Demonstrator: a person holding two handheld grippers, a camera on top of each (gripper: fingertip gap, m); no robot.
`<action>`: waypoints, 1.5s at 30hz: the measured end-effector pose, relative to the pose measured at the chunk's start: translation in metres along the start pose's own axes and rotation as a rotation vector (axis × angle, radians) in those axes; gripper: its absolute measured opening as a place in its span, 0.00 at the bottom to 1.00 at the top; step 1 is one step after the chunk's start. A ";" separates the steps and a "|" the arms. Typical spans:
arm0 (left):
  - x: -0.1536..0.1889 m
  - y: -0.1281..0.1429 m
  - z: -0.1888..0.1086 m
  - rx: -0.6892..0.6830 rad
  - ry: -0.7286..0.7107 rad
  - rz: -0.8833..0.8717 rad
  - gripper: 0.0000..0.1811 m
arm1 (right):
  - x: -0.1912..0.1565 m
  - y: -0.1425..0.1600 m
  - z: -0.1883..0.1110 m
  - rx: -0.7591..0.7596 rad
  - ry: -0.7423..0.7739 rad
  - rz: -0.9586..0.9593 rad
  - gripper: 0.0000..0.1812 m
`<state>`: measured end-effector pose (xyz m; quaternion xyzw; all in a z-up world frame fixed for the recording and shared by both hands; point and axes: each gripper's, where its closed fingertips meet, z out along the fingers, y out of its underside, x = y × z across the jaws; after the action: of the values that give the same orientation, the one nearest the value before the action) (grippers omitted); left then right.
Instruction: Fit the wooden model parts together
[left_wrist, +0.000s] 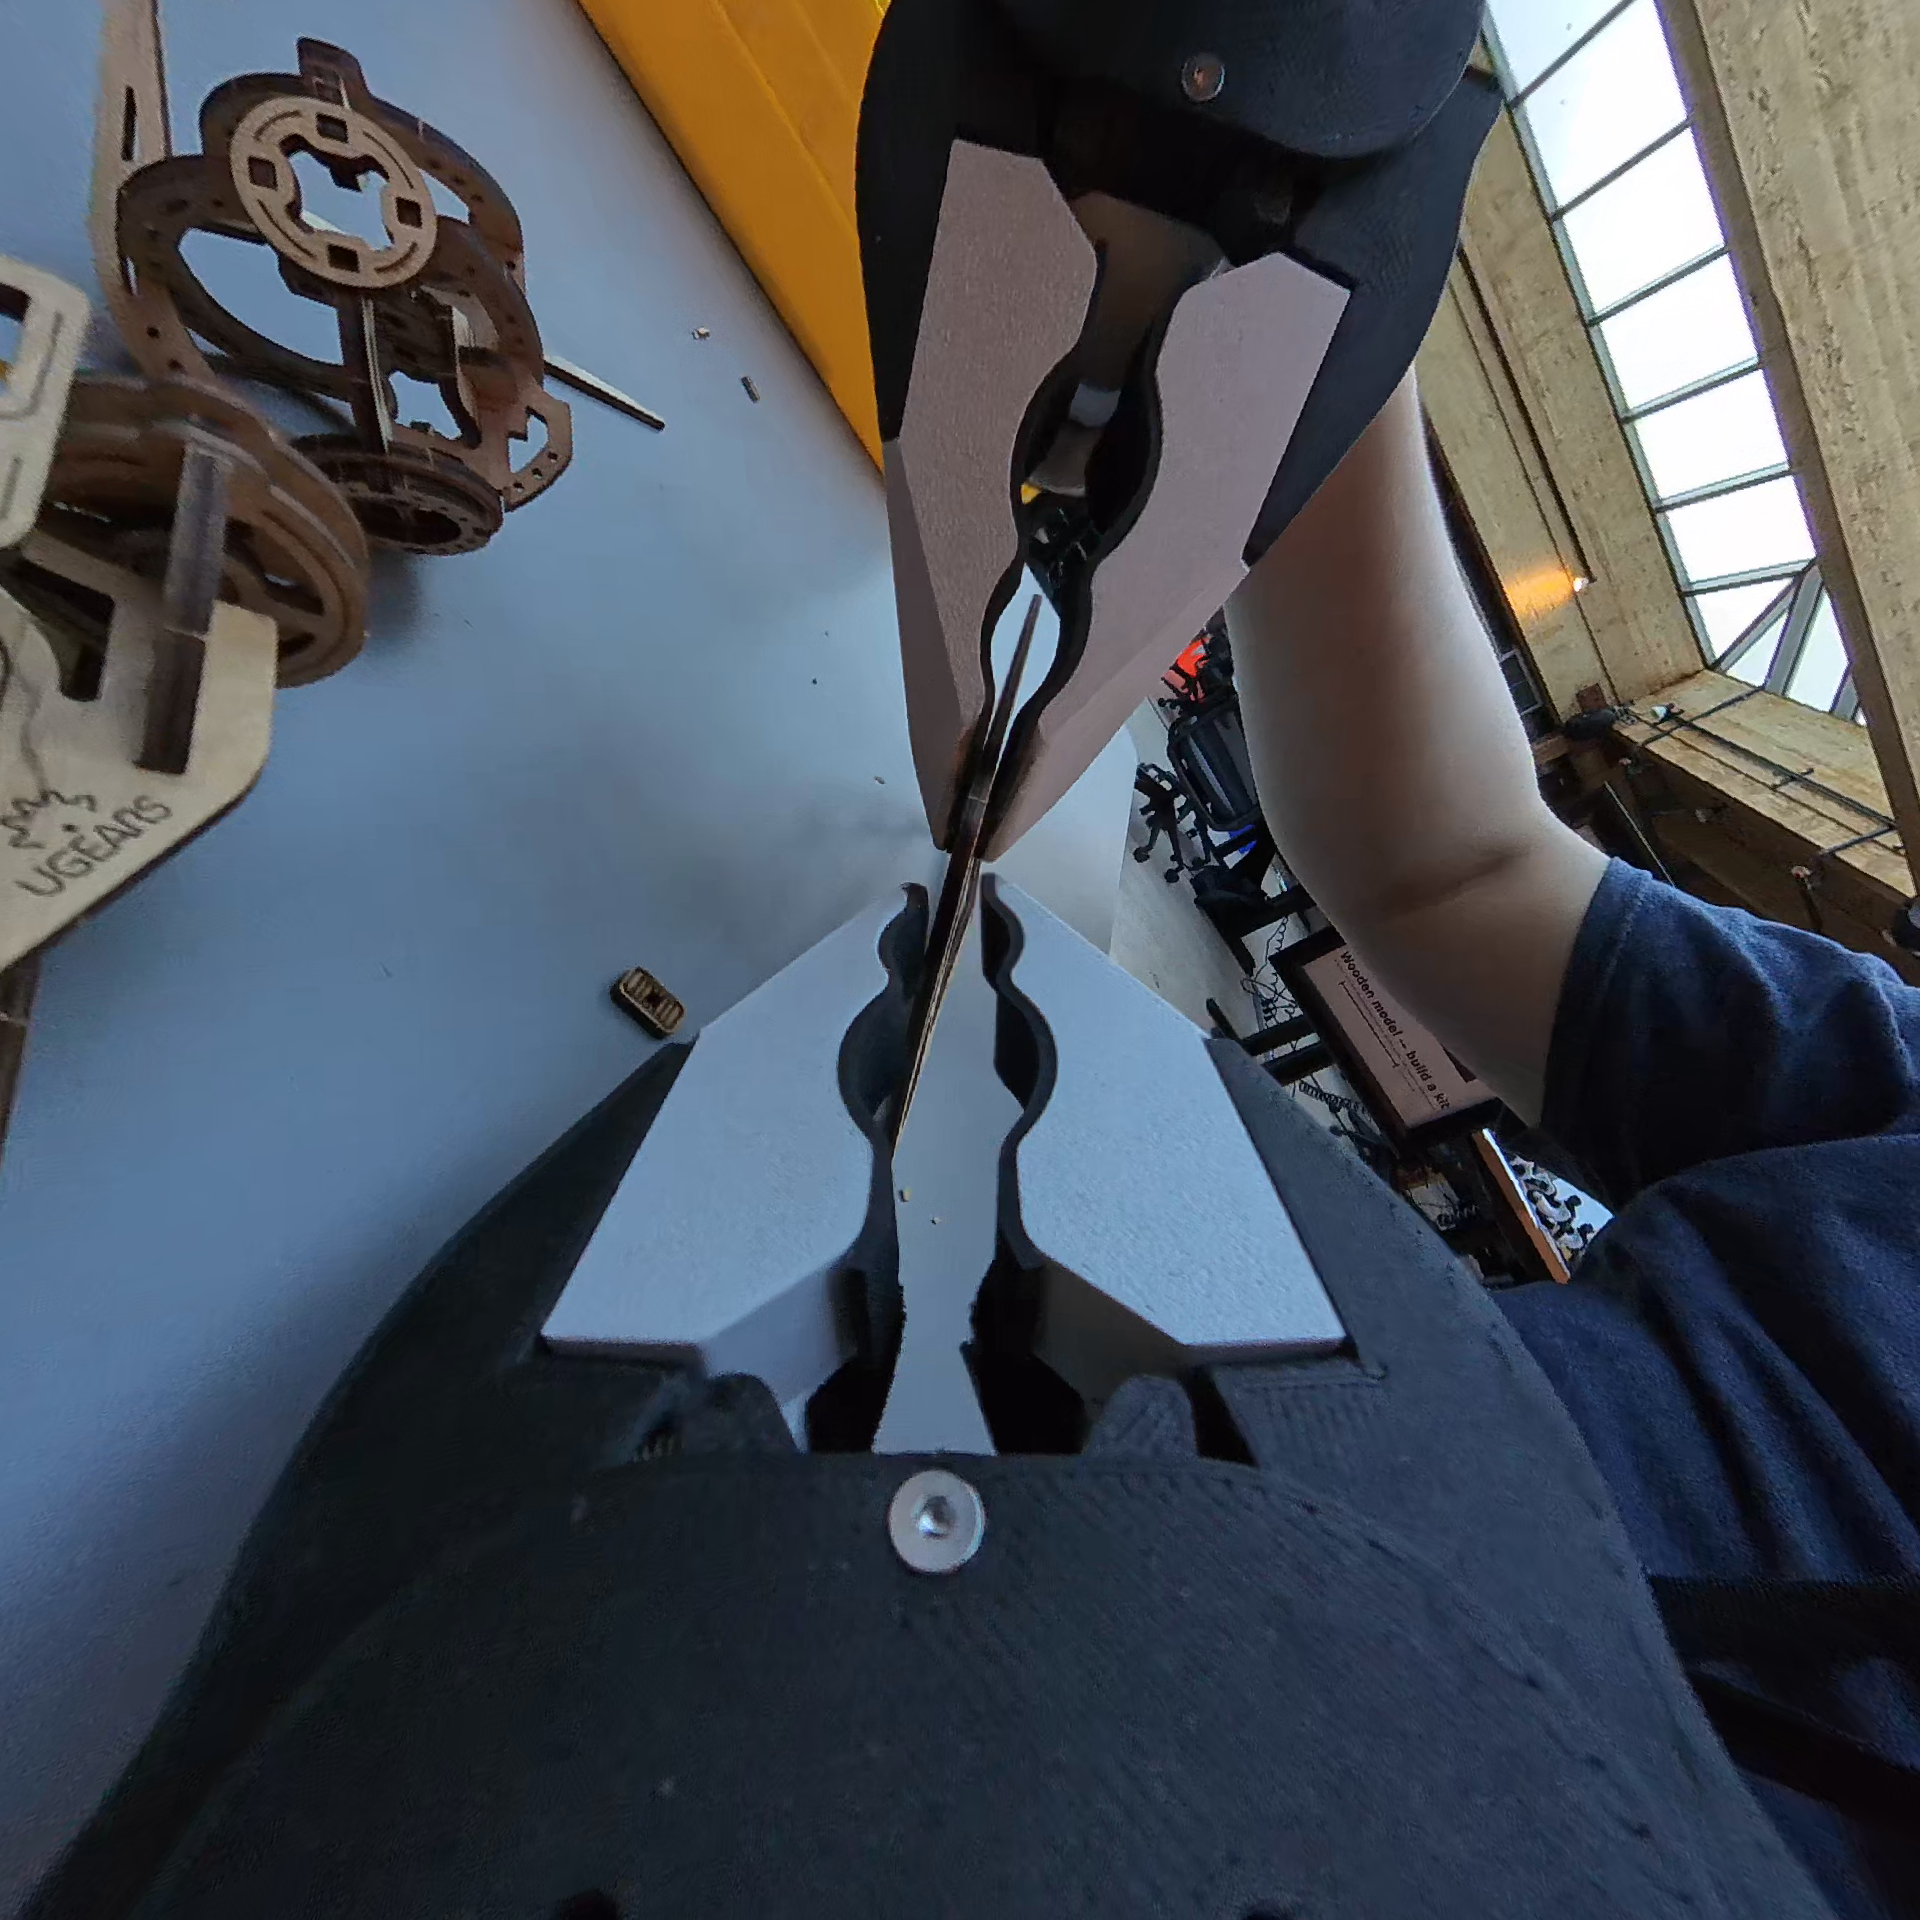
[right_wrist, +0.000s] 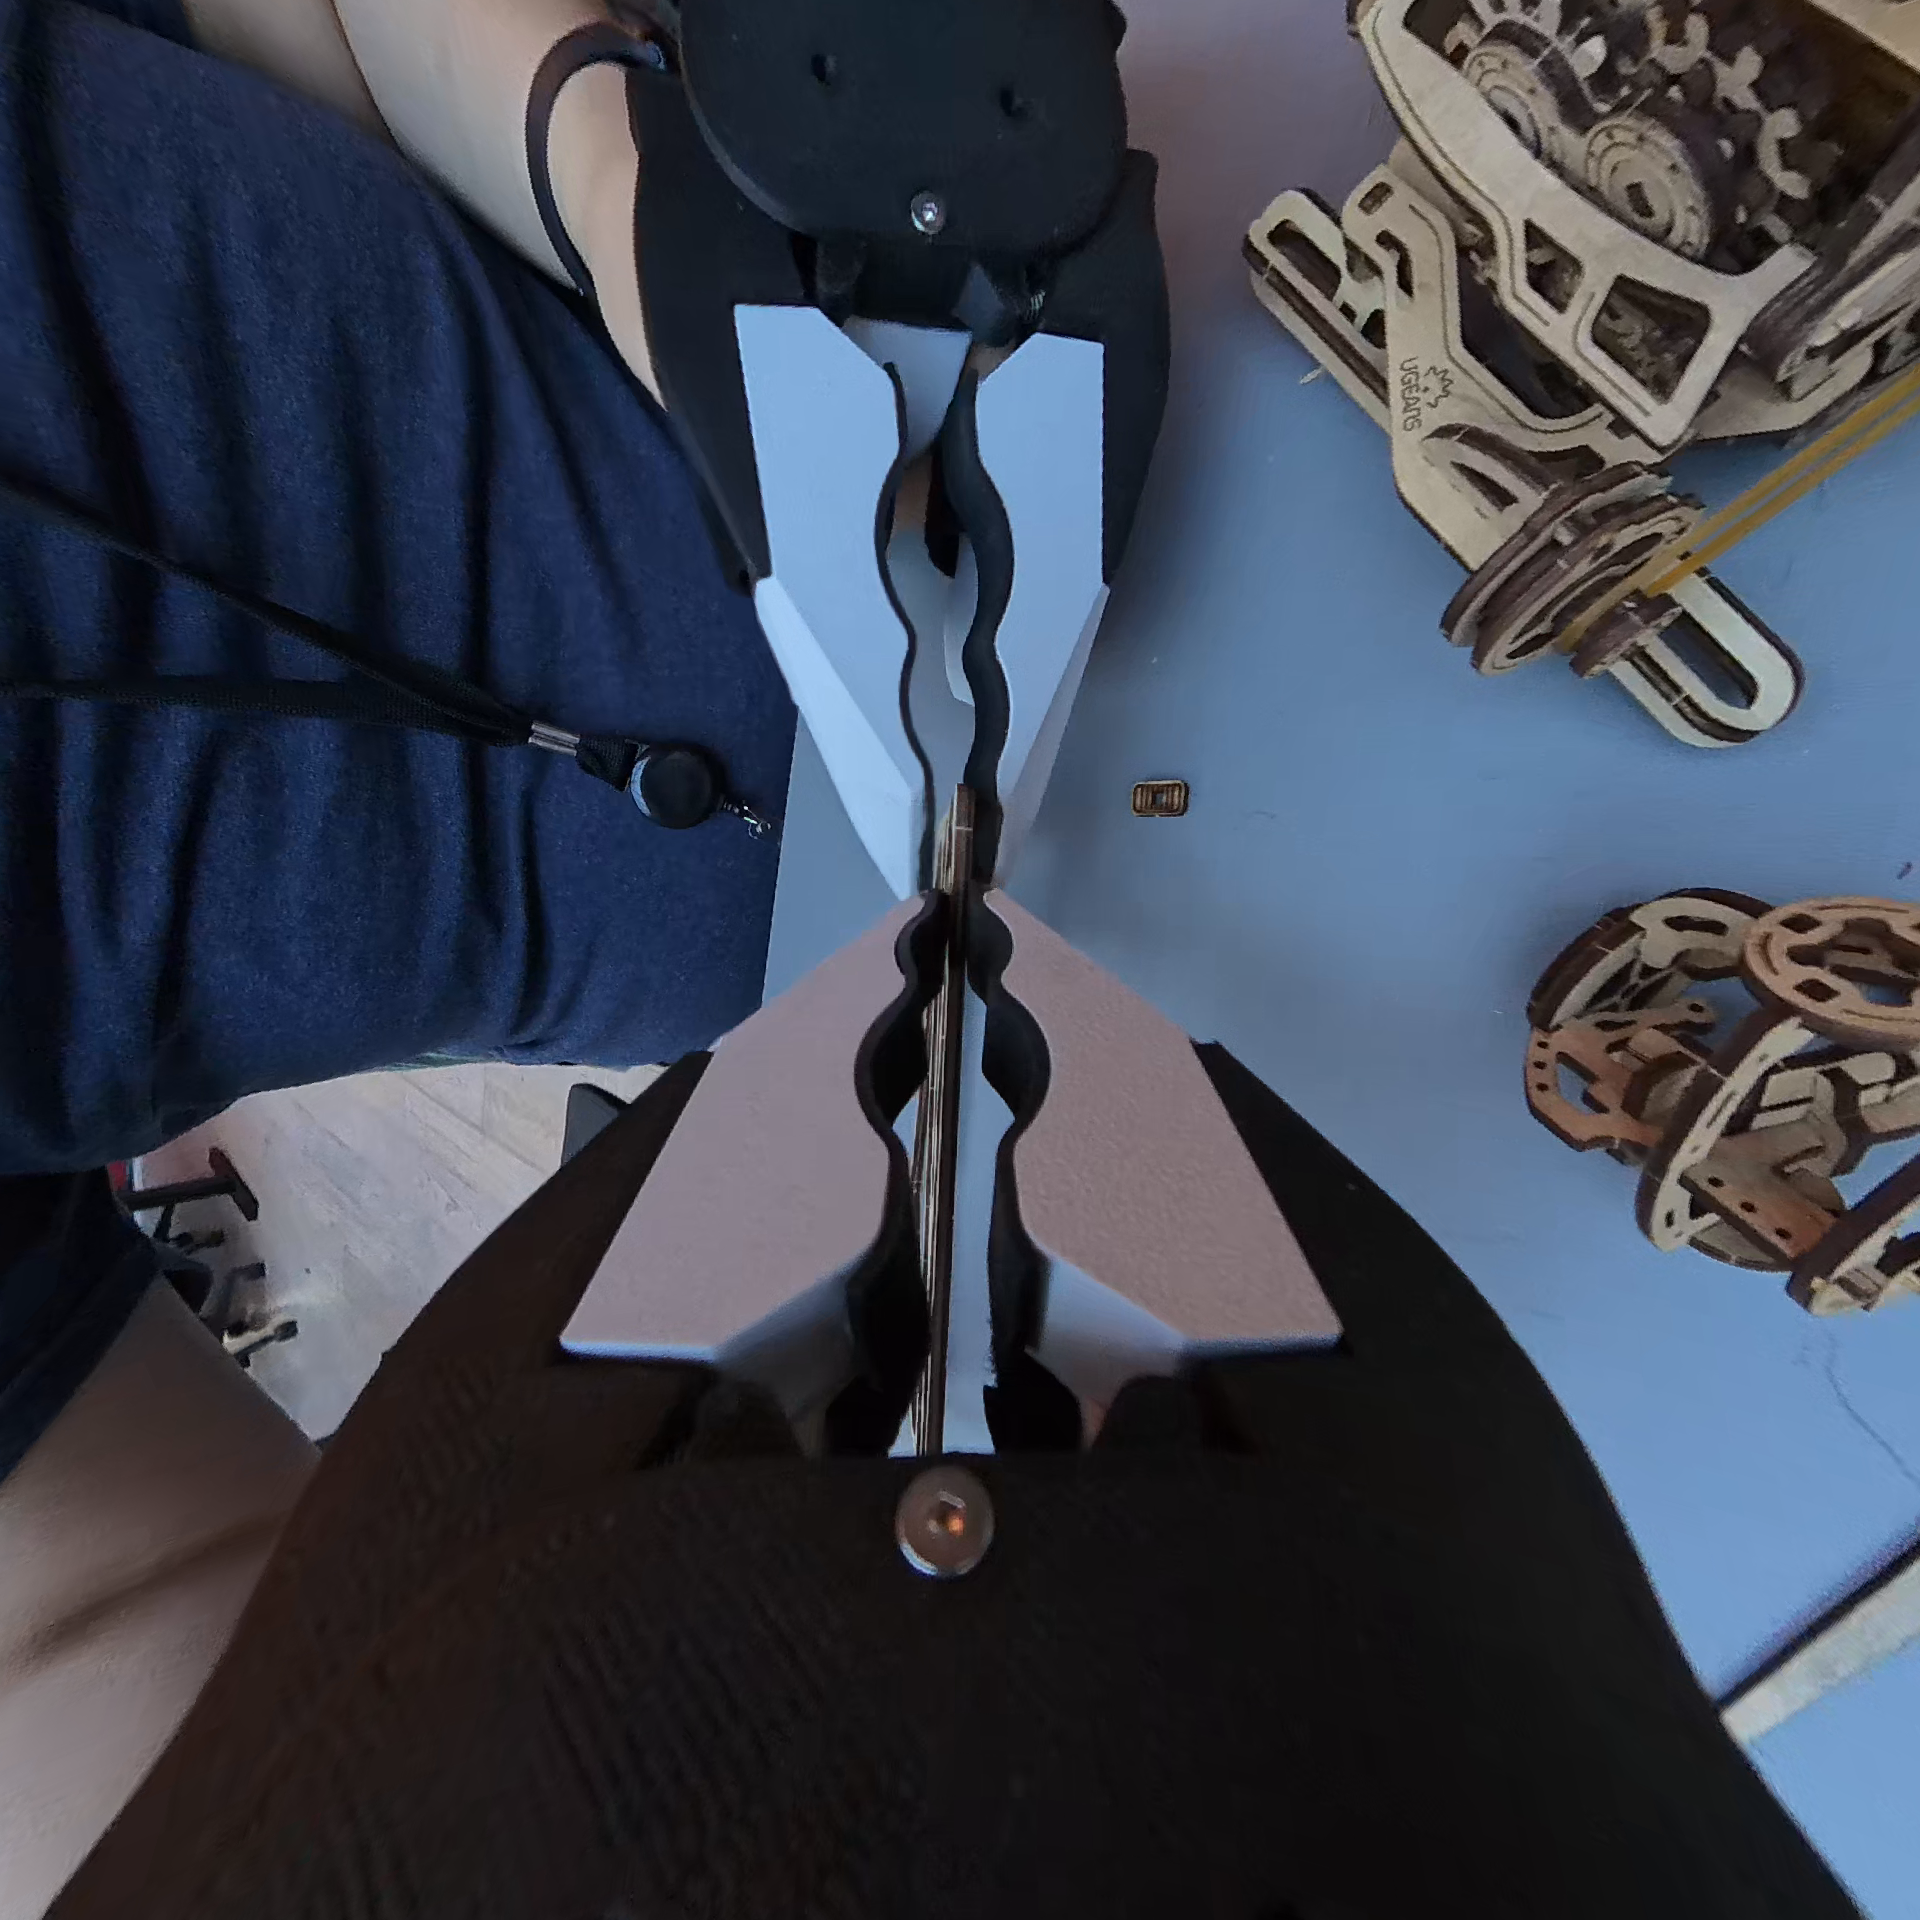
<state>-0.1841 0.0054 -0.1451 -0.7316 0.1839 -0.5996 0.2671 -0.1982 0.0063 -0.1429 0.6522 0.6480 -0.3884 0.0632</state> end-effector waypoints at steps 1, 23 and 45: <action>0.000 -0.001 0.000 0.010 -0.001 -0.003 0.05 | 0.001 0.000 0.000 0.009 0.002 0.004 0.00; 0.001 0.006 0.003 -0.037 0.008 0.003 0.00 | 0.001 0.009 0.004 -0.077 -0.037 0.045 0.03; 0.001 0.004 0.003 -0.021 0.004 0.014 0.02 | -0.002 0.007 0.001 -0.137 -0.043 0.055 0.00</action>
<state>-0.1811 0.0023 -0.1467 -0.7318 0.1957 -0.5974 0.2632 -0.1924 0.0025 -0.1453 0.6554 0.6534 -0.3552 0.1319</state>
